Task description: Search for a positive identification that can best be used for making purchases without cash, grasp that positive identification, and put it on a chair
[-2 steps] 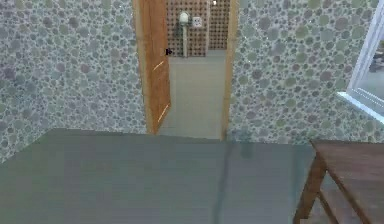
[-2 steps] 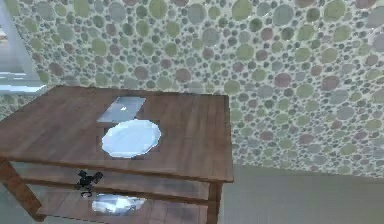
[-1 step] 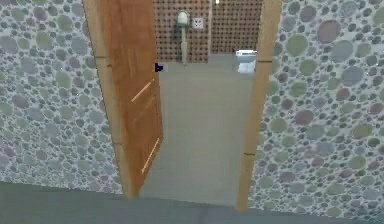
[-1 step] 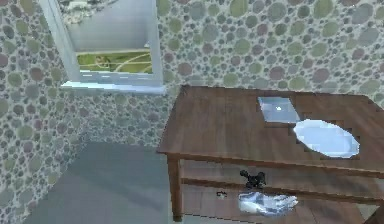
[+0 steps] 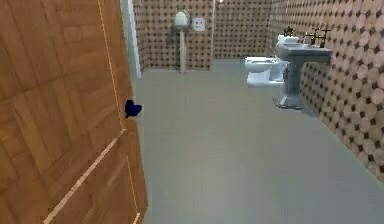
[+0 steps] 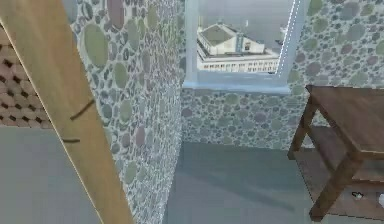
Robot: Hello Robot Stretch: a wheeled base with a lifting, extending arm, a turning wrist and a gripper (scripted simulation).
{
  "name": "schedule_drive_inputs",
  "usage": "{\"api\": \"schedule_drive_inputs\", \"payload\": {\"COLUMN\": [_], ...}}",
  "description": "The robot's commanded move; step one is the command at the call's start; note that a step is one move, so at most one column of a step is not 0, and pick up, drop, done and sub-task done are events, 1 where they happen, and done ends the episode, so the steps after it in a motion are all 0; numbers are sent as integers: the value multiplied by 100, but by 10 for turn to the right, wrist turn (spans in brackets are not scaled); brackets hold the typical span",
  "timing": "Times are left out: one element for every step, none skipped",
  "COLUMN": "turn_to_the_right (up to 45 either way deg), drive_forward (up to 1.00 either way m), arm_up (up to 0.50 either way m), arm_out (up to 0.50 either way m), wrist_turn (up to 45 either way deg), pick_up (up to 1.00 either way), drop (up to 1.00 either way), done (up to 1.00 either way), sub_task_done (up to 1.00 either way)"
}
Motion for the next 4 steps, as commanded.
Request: {"api": "schedule_drive_inputs", "payload": {"turn_to_the_right": [0,90,0,-390], "drive_forward": [100,0,30,0], "arm_up": [0,0,0,0], "arm_out": [0,0,0,0], "wrist_turn": [0,0,0,0], "pick_up": [0,0,0,0], "drop": [0,0,0,0], "done": [0,0,0,0], "sub_task_done": [0,0,0,0]}}
